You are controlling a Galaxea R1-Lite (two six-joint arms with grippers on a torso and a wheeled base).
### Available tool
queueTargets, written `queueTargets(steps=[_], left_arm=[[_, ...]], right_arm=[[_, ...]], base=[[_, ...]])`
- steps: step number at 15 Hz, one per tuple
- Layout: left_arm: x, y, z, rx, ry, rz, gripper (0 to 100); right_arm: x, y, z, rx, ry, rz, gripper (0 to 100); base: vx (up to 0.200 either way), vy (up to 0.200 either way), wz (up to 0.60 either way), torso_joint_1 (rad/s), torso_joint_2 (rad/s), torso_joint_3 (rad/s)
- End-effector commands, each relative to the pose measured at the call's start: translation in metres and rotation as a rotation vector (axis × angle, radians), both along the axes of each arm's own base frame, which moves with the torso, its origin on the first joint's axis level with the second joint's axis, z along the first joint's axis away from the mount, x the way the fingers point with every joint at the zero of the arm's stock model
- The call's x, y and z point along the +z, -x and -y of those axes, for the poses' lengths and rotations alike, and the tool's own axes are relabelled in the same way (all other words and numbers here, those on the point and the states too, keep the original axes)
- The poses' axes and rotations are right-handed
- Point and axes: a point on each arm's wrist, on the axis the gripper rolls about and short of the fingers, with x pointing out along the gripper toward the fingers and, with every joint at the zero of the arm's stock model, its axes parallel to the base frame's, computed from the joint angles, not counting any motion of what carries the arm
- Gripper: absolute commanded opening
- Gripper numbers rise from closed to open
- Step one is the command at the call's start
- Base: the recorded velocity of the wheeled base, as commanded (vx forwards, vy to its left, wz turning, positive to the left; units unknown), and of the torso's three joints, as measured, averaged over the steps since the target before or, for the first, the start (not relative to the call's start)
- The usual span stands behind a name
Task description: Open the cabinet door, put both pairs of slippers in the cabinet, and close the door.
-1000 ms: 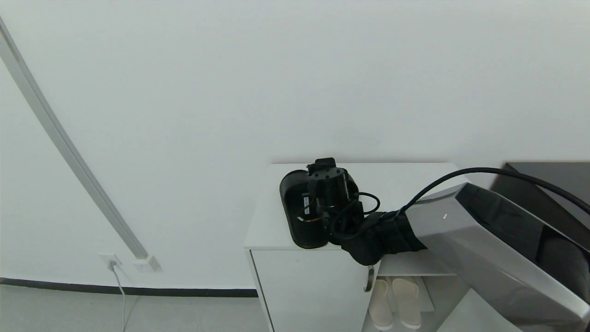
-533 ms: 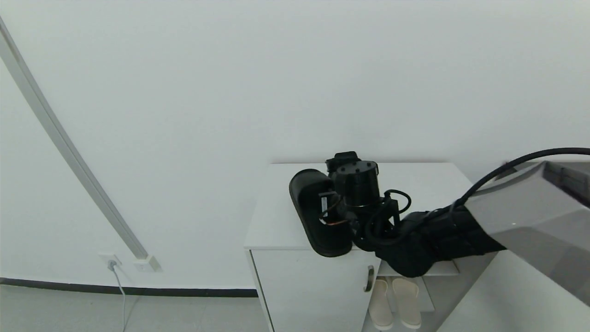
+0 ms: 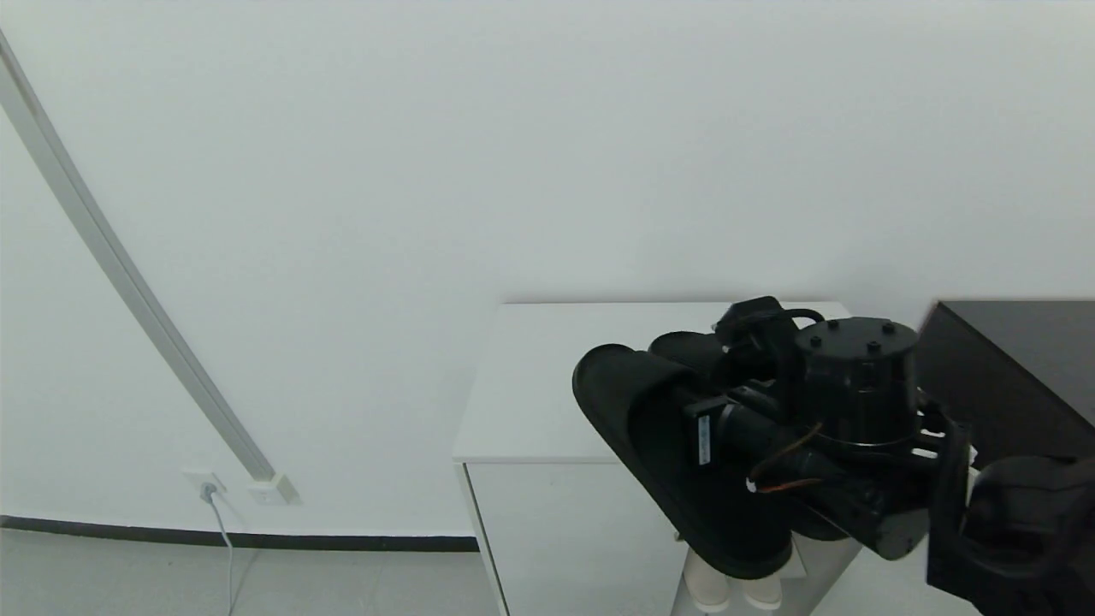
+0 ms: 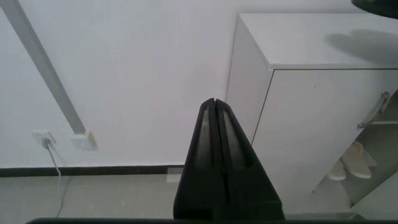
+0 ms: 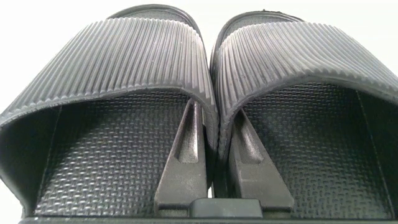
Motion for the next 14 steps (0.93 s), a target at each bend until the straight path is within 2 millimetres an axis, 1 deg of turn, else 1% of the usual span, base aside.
queueTargets(steps=[1, 2, 7, 14], left_arm=[[0.0, 0.0, 0.0, 0.0, 0.001, -0.001, 0], [0.0, 0.0, 0.0, -0.003, 0.002, -0.001, 0], [0.0, 0.0, 0.0, -0.002, 0.004, -0.001, 0], [0.0, 0.0, 0.0, -0.002, 0.004, -0.001, 0]], right_arm=[[0.011, 0.023, 0.015, 0.029, -0.022, 0.022, 0], [0.009, 0.028, 0.014, 0.044, -0.018, 0.013, 0], [0.002, 0.029, 0.013, 0.051, -0.004, -0.006, 0], [0.0, 0.029, 0.012, 0.05, 0.001, -0.008, 0]], base=[[0.0, 0.0, 0.0, 0.0, 0.0, 0.0], [0.0, 0.0, 0.0, 0.0, 0.0, 0.0], [0.0, 0.0, 0.0, 0.0, 0.0, 0.0], [-0.2, 0.0, 0.0, 0.0, 0.0, 0.003]])
